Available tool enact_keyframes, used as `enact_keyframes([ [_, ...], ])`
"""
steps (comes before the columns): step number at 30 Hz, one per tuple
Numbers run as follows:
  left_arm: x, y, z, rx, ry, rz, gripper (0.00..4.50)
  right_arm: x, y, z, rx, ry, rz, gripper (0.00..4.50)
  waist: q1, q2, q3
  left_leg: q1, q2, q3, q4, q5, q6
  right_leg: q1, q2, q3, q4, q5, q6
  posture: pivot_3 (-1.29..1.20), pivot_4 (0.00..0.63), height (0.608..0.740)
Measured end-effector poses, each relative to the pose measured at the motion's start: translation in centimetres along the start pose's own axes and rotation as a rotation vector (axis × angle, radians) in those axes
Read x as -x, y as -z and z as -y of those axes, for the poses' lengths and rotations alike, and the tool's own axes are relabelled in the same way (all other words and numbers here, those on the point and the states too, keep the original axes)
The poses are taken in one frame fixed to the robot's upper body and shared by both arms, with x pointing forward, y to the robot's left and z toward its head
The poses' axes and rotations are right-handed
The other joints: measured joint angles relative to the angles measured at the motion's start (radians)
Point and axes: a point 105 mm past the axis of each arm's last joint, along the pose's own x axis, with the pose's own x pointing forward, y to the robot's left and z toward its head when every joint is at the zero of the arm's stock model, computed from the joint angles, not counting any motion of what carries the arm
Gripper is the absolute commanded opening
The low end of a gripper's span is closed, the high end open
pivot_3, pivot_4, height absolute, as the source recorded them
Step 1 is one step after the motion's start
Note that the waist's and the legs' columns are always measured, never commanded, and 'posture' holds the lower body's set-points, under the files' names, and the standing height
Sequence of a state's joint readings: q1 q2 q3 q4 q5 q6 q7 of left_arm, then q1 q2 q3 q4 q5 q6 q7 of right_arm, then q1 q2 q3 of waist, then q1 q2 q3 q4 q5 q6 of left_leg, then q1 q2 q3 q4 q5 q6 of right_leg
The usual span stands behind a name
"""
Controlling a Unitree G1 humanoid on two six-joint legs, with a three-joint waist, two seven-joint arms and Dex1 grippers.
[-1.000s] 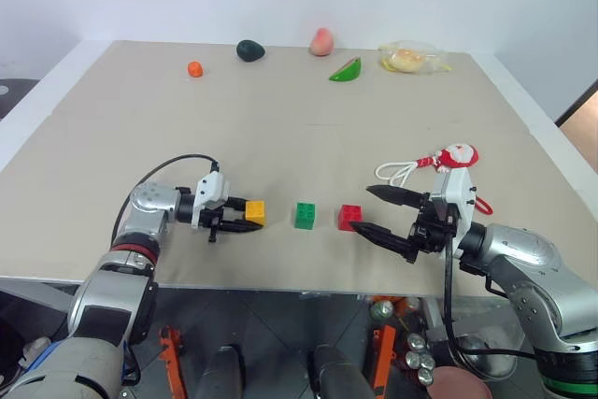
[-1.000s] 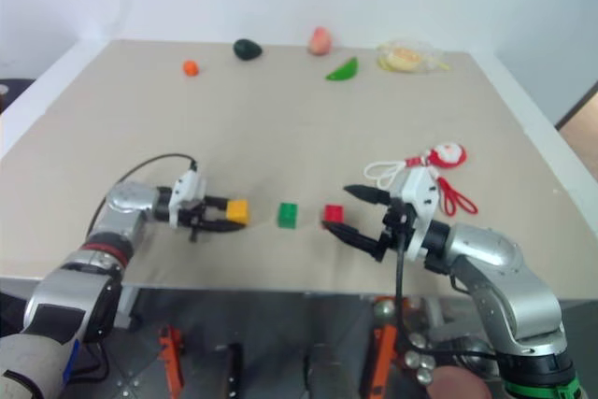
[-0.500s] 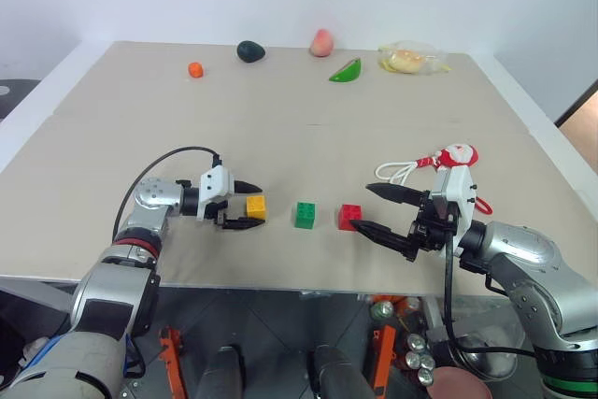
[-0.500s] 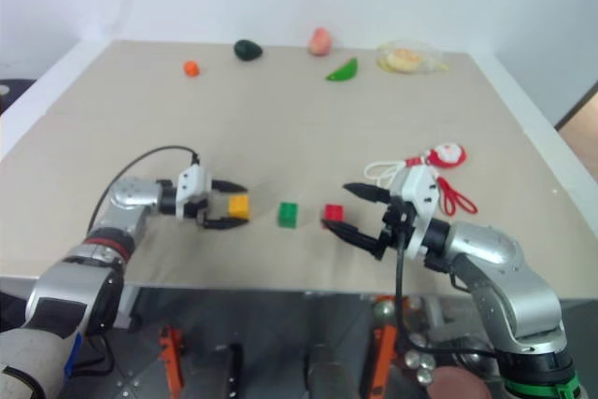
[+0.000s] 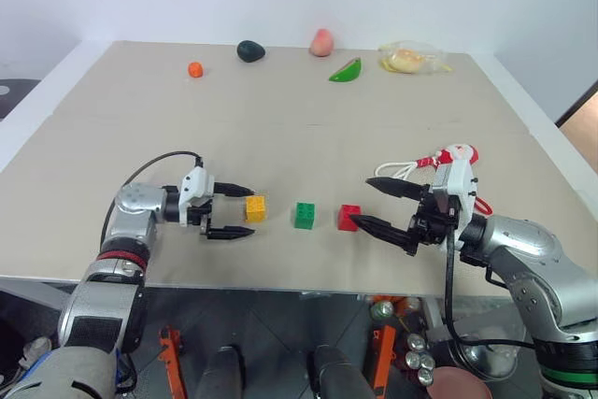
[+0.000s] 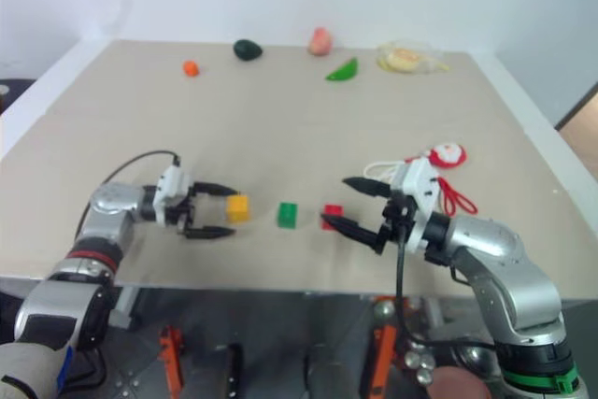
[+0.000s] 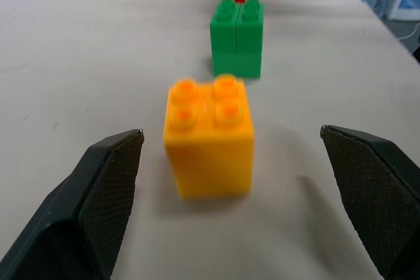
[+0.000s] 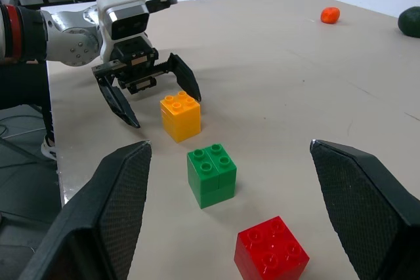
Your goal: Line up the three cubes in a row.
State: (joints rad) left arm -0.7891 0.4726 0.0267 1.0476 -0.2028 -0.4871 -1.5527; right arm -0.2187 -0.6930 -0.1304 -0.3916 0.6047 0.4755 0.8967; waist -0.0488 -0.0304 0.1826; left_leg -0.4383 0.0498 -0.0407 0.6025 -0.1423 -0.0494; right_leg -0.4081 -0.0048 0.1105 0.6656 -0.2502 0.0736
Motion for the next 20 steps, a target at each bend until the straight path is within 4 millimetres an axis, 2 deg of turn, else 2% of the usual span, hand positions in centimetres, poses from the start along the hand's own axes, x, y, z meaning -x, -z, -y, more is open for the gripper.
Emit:
enact_keyframes([
  [5,4.3,0.9,-1.1,-0.002,-0.205,-0.063,4.47,-0.3,0.1,0.1,-0.009,-0.013,0.007,3.98,0.001,0.0,0.0,0.0,0.001,0.0,0.0,0.0,0.0,0.0,0.0,0.0,0.0,0.0,0.0,0.0,0.15,0.74],
  [7,5.1,1.3,-1.0,0.028,-0.259,-0.058,4.47,-0.4,0.0,0.2,-0.005,-0.015,0.012,3.98,0.001,0.0,0.0,0.0,0.001,0.0,0.0,0.0,0.0,0.0,0.0,0.0,0.0,0.0,0.0,0.0,0.15,0.74],
  [10,6.1,2.0,-0.5,0.182,-0.367,-0.039,4.47,-0.5,0.3,1.0,0.001,0.034,0.011,3.98,0.001,0.0,0.0,0.0,0.001,0.0,0.0,0.0,0.0,0.0,0.0,0.0,0.0,-0.001,-0.001,0.0,0.15,0.74],
  [11,6.5,2.2,-0.5,0.265,-0.451,-0.023,4.47,-0.4,0.9,1.9,-0.002,0.102,0.006,3.98,0.001,0.0,0.0,0.0,0.002,0.0,0.0,0.0,0.0,0.0,0.0,-0.001,0.0,0.0,0.0,0.0,0.15,0.74],
  [16,6.3,1.9,0.0,0.413,-0.677,0.02,4.47,-0.1,2.8,4.2,-0.026,0.301,-0.027,3.98,0.002,0.0,0.0,0.001,0.002,0.001,0.0,0.0,-0.001,0.001,0.0,-0.002,0.001,0.0,-0.001,0.0,0.15,0.74],
  [20,3.9,1.2,2.2,0.498,-0.78,0.054,4.47,0.8,5.6,5.8,-0.121,0.526,-0.039,3.98,0.004,0.001,0.0,0.001,0.002,0.001,0.0,0.0,-0.001,0.001,0.0,-0.001,0.001,0.0,-0.001,0.0,0.15,0.74],
])
